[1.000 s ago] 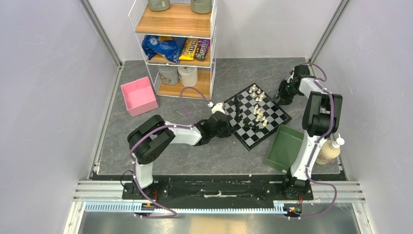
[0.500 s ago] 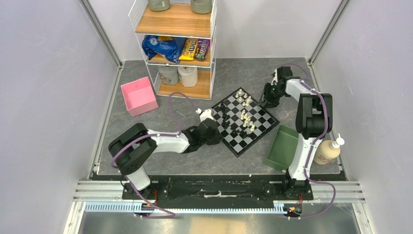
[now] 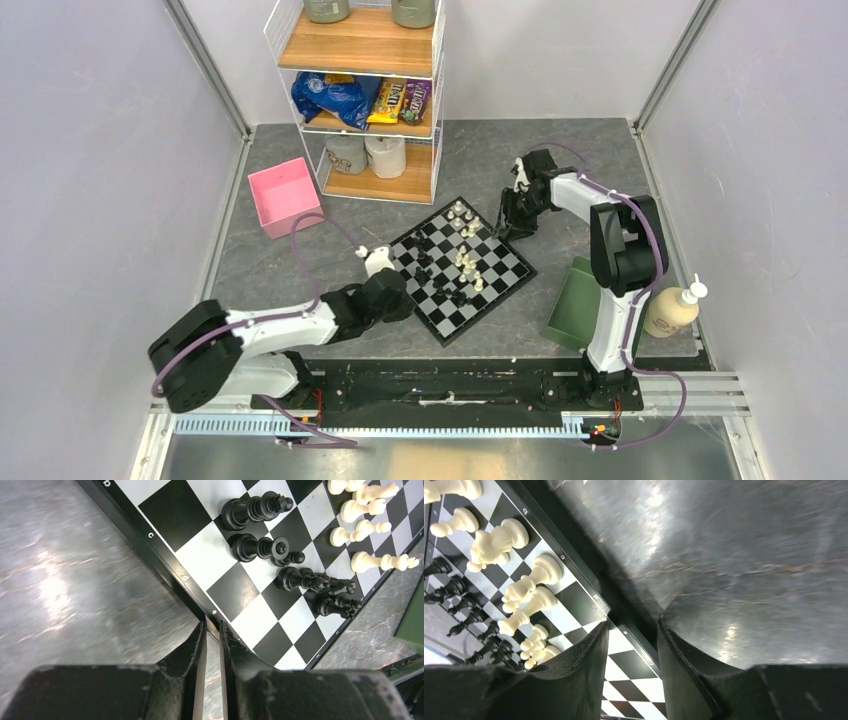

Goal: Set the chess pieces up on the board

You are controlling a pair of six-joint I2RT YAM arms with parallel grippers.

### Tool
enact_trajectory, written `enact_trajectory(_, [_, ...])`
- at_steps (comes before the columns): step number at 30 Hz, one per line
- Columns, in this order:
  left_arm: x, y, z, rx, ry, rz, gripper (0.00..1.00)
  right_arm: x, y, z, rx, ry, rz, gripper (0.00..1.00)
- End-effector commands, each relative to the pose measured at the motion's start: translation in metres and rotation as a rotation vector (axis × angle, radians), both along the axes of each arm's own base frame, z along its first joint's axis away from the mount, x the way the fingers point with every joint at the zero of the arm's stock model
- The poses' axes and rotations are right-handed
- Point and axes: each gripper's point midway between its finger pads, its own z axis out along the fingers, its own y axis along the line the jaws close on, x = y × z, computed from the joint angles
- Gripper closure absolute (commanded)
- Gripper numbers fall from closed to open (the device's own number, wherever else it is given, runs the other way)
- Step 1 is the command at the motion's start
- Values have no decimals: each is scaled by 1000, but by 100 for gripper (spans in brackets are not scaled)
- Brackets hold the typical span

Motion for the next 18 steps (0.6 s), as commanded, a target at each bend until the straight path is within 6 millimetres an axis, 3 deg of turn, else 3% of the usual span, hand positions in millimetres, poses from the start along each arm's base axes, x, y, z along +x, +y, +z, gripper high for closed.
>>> enact_trajectory(1, [-26, 53, -19, 137, 60, 80, 79, -11, 24, 19, 66, -17, 28, 51])
enact_trajectory(7, [-28, 68, -8, 135, 34, 118, 63, -3, 24, 25, 31, -66, 21, 48])
enact_trajectory(11, [-26, 78, 0, 166, 19, 153, 51, 15, 8, 45, -60, -154, -12, 40])
enact_trajectory(18, [-18, 87, 27, 173, -41, 194, 31, 34, 9, 94, -55, -271, -29, 37])
